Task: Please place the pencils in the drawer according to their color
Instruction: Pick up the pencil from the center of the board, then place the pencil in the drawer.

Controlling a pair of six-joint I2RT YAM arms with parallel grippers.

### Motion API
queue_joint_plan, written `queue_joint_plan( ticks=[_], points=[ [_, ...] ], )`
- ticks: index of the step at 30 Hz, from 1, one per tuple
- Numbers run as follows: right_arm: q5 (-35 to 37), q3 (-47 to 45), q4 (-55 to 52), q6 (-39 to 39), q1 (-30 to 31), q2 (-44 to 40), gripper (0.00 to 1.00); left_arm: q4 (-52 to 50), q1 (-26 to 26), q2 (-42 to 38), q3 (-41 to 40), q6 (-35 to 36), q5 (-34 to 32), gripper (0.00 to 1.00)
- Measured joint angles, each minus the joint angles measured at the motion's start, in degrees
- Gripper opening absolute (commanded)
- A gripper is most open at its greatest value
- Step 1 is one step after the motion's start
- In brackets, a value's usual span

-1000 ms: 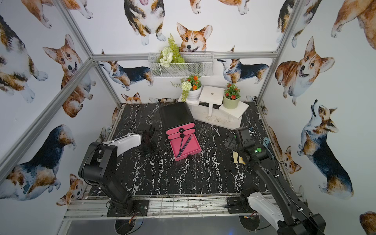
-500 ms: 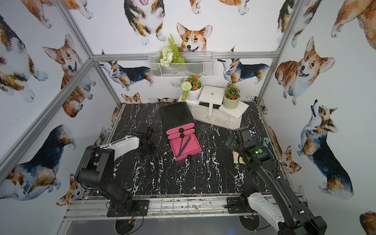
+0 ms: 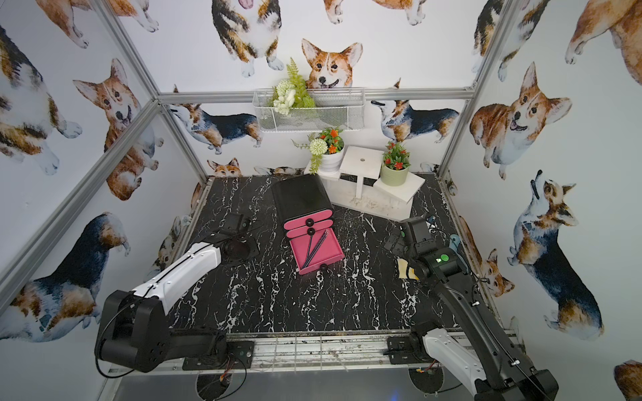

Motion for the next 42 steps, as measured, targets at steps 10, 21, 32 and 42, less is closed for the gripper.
queue_joint_plan(
  ticks=[10, 21, 32, 42],
  points=[
    [0.02, 0.37, 0.00, -0.02, 0.00, 0.31, 1.00, 0.94, -11.85, -10.16, 4.28, 11.21, -4.35, 0.00],
    [0.02, 0.61, 0.00, 0.00, 0.00, 0.15, 0.99, 5.99, -28.87, -4.44, 11.50, 24.52, -1.36, 0.00],
    [0.02, 0.24, -0.02, 0.02, 0.00, -0.57, 1.00, 5.90, -31.80, 9.44, 14.16, 27.41, 3.17, 0.00],
    [0.02, -0.28, -0.02, 0.02, 0.00, -1.38, 1.00, 6.03, -32.22, 17.46, 15.61, 28.00, 1.46, 0.00]
  ],
)
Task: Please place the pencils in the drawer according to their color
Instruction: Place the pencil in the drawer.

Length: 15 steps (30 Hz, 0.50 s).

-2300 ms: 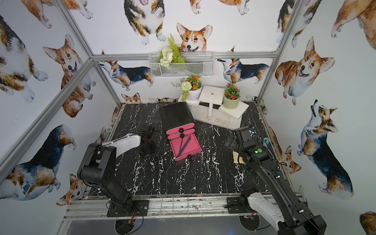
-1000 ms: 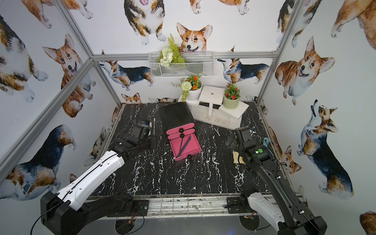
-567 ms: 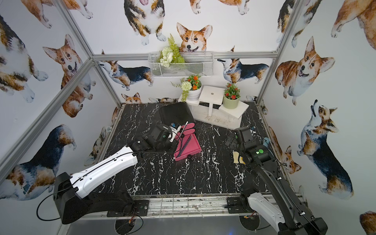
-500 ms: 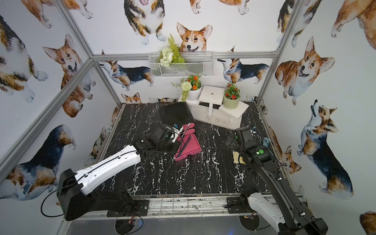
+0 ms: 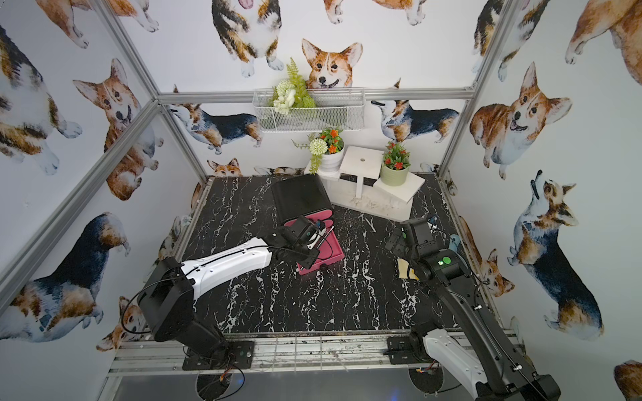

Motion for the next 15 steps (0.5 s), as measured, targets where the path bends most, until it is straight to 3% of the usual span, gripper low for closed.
queue_joint_plan(
  ticks=[15],
  points=[
    [0.04, -0.42, 0.00, 0.02, 0.00, -0.46, 1.00, 1.25, 0.68, 7.21, 2.60, -2.56, -4.46, 0.00]
  ],
)
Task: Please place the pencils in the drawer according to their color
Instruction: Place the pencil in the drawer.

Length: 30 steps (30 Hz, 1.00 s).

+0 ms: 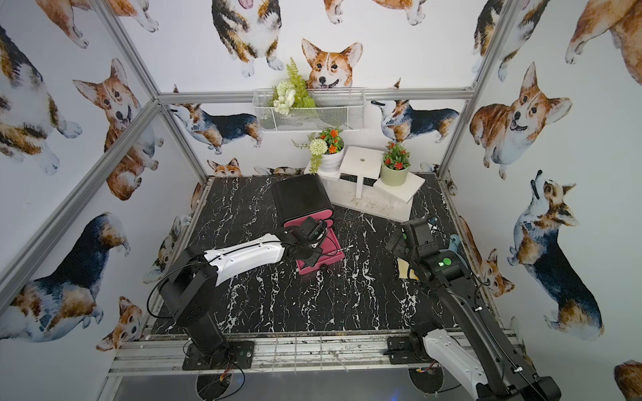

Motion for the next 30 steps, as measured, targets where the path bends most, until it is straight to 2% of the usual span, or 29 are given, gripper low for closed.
queue_joint_plan(
  ticks=[9, 11, 12, 15, 20, 23, 25, 28, 29, 30],
  points=[
    [-1.46, -0.55, 0.07, -0.24, 0.00, 1.46, 1.00, -0.17, 0.33, -0.46, 0.15, -1.05, -0.13, 0.00],
    [-2.99, -0.79, 0.44, -0.37, 0.00, 2.69, 0.97, -0.46, 0.33, -2.03, 0.13, -1.66, 0.02, 0.00],
    [-4.09, -1.18, 0.85, -0.39, 0.07, 3.28, 0.95, -0.46, 0.33, -3.06, 0.02, -1.92, 0.09, 0.03],
    [-9.07, -3.85, 3.78, -0.13, 0.33, 4.46, 0.86, -0.52, 0.35, -6.82, -0.90, -3.02, 0.55, 0.16],
    [-20.02, -11.21, 13.40, 4.90, 0.96, 8.17, 0.57, 1.09, 0.35, -15.89, -4.46, -6.49, 0.74, 0.34],
    [-23.37, -12.37, 17.53, 7.65, 2.82, 11.63, 0.46, 1.75, 0.33, -21.20, -6.93, -8.98, -0.79, 0.49],
    [-23.78, -11.10, 18.51, 8.00, 4.68, 14.43, 0.40, 2.03, 0.42, -24.85, -8.68, -10.99, -2.91, 0.64],
    [-23.30, -7.87, 19.19, 8.41, 7.13, 20.15, 0.31, 2.12, 0.83, -29.57, -11.13, -14.29, -7.19, 0.95],
    [-22.82, -6.93, 19.19, 8.39, 7.67, 21.79, 0.29, 2.08, 1.05, -31.19, -12.09, -15.72, -9.05, 1.00],
    [-22.69, -6.08, 19.21, 8.39, 8.09, 23.50, 0.26, 2.01, 1.36, -32.81, -12.98, -17.18, -10.88, 1.00]
  ],
)
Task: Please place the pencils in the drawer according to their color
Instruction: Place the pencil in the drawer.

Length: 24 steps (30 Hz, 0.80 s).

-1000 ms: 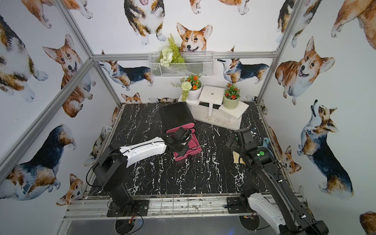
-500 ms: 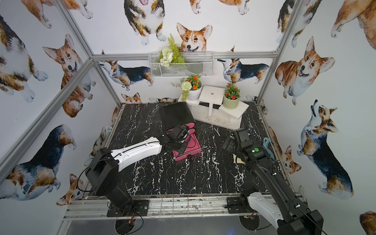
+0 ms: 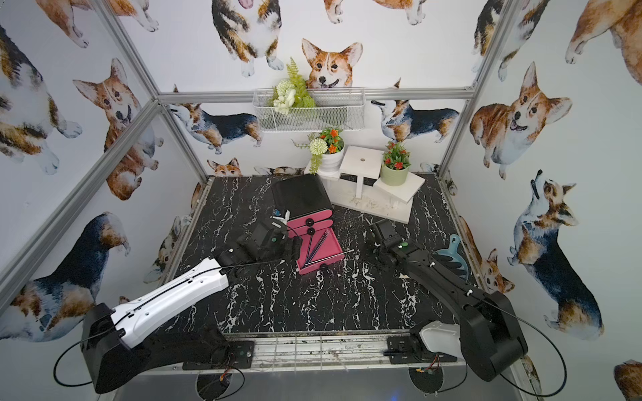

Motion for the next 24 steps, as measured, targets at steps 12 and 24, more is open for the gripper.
queue_joint_plan(
  ticks=[12, 24],
  points=[
    [0.74, 4.96, 2.32, 0.20, 0.48, 14.51, 0.16, -2.56, 7.06, -14.97, -6.38, -8.94, -13.27, 1.00],
    [0.13, 18.36, 6.40, -2.16, 0.50, 28.70, 0.16, -4.72, 9.18, -20.65, -8.24, -9.18, -18.14, 1.00]
  ],
)
